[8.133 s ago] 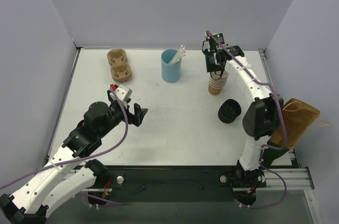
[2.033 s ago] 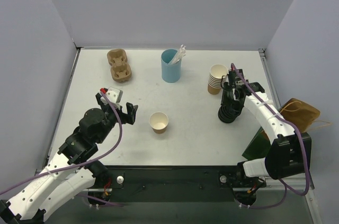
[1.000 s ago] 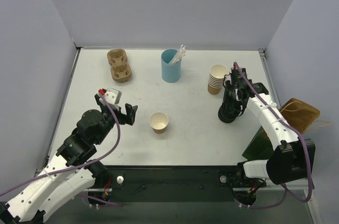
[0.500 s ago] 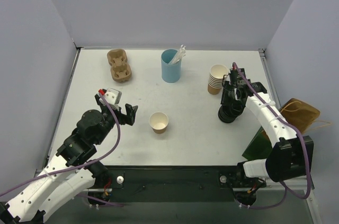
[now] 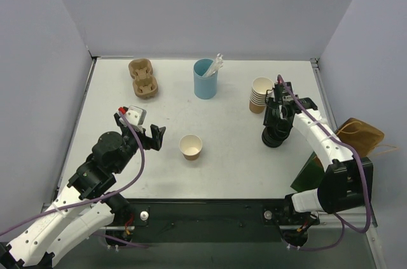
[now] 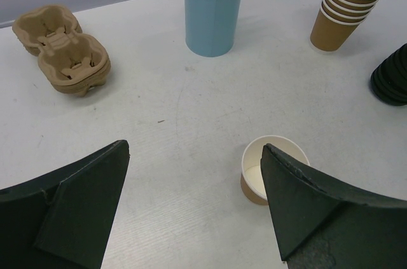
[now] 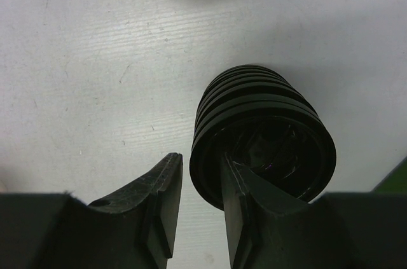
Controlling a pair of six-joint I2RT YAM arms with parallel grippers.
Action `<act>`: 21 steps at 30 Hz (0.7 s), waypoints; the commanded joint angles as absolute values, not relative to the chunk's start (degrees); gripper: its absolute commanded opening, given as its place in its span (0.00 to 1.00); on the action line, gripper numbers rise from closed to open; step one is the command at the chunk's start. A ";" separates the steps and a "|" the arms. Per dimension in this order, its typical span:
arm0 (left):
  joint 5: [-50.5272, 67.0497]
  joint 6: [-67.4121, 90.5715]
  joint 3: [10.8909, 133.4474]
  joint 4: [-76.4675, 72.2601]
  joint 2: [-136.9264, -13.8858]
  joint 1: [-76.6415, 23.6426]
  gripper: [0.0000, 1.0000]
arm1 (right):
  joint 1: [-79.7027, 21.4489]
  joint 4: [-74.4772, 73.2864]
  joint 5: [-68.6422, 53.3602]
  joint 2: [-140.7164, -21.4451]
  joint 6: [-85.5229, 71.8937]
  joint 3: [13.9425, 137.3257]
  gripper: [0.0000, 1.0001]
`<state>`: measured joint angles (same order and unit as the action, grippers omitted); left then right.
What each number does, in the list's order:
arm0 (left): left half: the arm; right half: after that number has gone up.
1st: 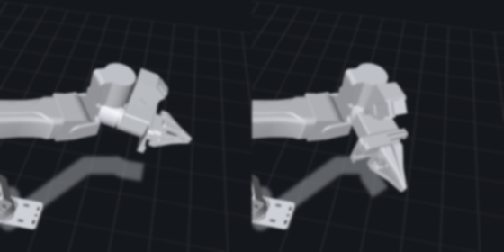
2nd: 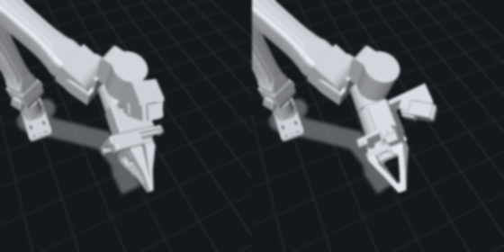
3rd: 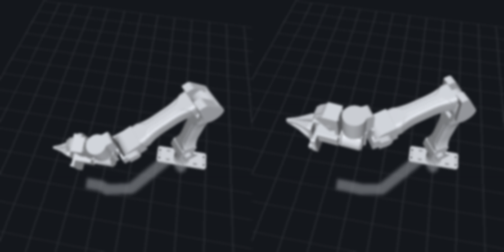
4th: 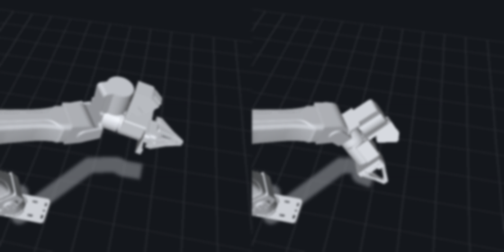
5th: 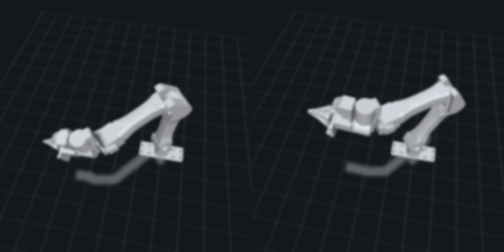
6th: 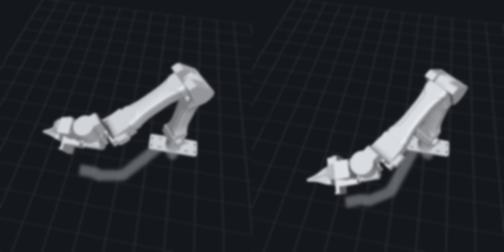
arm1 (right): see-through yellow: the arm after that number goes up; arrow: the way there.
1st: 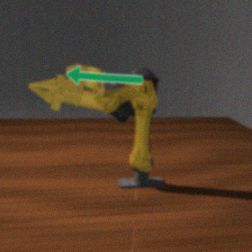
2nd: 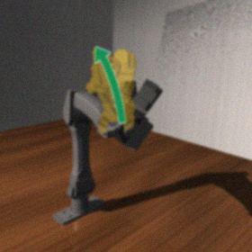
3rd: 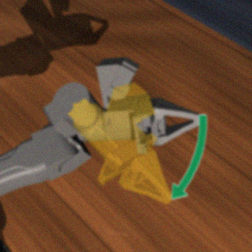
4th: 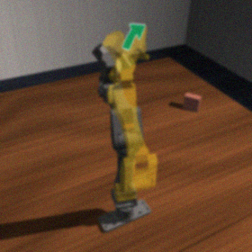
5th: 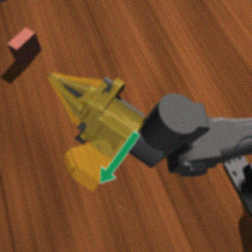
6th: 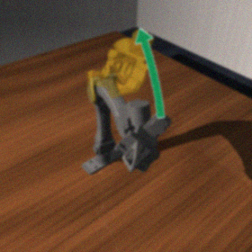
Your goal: Pack the takeout coffee
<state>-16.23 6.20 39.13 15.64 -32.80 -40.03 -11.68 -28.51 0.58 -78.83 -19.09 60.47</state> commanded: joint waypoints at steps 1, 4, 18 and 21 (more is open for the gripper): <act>-16.00 5.54 40.08 12.83 -32.43 -40.25 0.94 | -11.95 -28.21 0.53 -79.28 -19.69 59.68 0.31; -16.00 5.54 40.08 12.83 -32.43 -40.25 0.94 | -11.95 -27.86 0.70 -79.37 -19.86 59.33 0.29; -16.08 5.45 40.08 12.83 -32.34 -40.25 0.94 | -11.95 -27.51 1.06 -78.14 -20.04 58.45 0.17; -16.00 5.45 40.17 12.83 -32.34 -40.25 0.94 | -11.95 -27.86 0.53 -77.17 -19.95 58.97 0.15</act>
<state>-16.23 6.15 39.13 15.64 -32.75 -40.03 -11.70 -27.20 0.60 -79.35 -19.53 58.70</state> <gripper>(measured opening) 0.944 0.163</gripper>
